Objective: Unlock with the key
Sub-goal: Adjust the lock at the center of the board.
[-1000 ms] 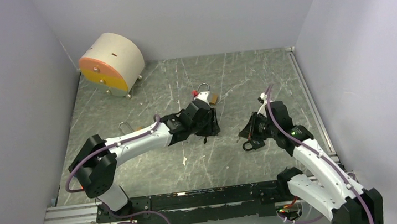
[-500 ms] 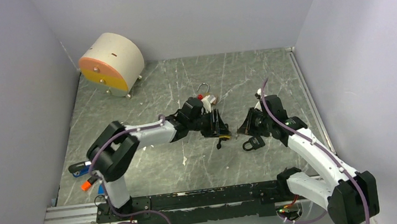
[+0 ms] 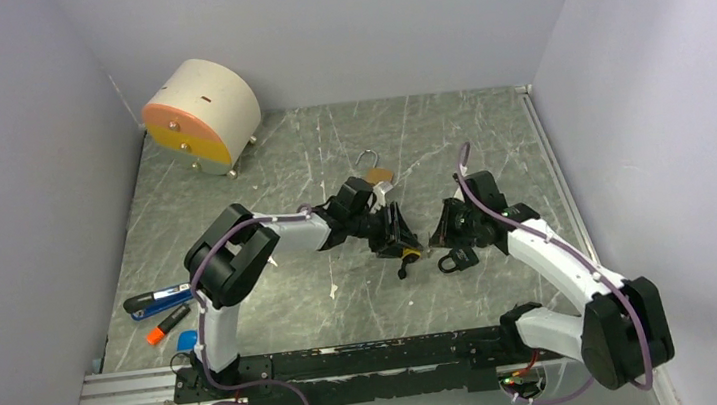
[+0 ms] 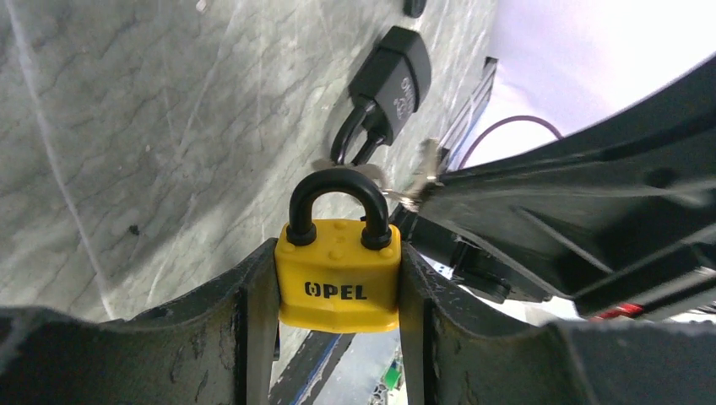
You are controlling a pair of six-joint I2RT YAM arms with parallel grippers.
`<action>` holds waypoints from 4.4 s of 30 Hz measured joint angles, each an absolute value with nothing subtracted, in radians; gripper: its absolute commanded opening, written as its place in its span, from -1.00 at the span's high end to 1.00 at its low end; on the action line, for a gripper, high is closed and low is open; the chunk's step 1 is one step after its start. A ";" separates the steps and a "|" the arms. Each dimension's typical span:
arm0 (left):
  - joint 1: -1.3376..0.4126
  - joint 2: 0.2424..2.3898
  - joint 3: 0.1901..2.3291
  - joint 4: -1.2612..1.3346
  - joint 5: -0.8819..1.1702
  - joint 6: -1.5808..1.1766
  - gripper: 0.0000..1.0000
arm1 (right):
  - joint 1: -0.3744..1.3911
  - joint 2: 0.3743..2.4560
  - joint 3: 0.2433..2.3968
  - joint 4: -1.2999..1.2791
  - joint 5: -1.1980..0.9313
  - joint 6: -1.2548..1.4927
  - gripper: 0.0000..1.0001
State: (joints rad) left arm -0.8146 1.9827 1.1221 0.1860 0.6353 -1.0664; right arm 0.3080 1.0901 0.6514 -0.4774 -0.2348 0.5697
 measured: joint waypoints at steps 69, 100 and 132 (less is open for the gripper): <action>-0.978 1.901 1.427 -0.471 -0.045 -0.801 -0.20 | 0.310 1.229 0.610 -0.347 -0.337 0.579 1.00; -1.075 1.996 1.410 -0.633 -0.207 -0.817 0.85 | 0.309 1.211 0.597 -0.361 -0.316 0.569 1.00; -0.760 1.988 0.767 0.948 0.680 -1.787 0.95 | 0.436 1.234 0.561 -0.334 -0.273 0.651 1.00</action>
